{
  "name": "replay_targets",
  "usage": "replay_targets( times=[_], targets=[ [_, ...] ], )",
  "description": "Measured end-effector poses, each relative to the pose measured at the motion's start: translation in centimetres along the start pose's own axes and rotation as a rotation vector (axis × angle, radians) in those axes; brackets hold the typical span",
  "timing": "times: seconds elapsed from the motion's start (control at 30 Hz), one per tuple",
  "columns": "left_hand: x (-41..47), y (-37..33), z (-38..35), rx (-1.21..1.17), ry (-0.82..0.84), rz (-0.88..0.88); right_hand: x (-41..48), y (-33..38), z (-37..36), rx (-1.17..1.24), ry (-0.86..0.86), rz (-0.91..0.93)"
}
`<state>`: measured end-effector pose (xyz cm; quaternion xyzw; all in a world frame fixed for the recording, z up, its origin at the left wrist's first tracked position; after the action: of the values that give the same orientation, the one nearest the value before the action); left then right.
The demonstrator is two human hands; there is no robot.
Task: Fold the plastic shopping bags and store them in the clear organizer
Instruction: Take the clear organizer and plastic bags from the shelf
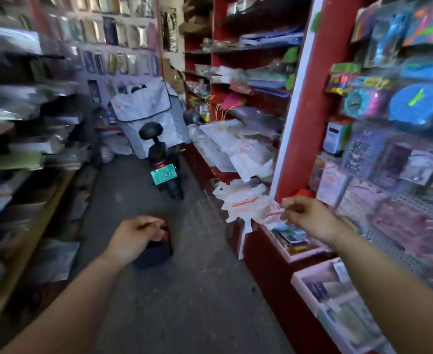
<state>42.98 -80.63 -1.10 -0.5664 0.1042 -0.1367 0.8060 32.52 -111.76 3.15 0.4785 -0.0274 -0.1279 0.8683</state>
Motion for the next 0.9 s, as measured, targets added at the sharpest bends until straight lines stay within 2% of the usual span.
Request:
replay_targets(
  times=[0.17, 0.47, 0.67, 0.9],
  targets=[
    [10.3, 1.4, 6.0, 0.082, -0.074, 0.018, 13.6, 3.2, -2.9, 0.02, 0.066, 0.024],
    [28.9, 6.4, 10.5, 0.065, -0.083, 0.064, 34.9, 6.5, -7.3, 0.0, 0.116, 0.077],
    [42.5, 8.1, 15.8, 0.027, -0.161, 0.07, 52.1, 8.4, -12.8, 0.033, 0.194, 0.133],
    [55.3, 9.5, 22.4, -0.04, -0.212, 0.118, 68.9, 14.7, -20.6, -0.074, 0.328, 0.178]
  ],
)
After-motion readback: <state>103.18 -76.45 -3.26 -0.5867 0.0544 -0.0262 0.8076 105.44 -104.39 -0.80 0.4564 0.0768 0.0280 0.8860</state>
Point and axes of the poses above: each hand's wrist, its own x-axis towards the middle knuckle, its own z-axis out of the back of the hand, y = z × x, the point moved 10 cm from there along x, towards the middle knuckle, and after that the axes turned 10 degrees about y, right-handed, at the moved point
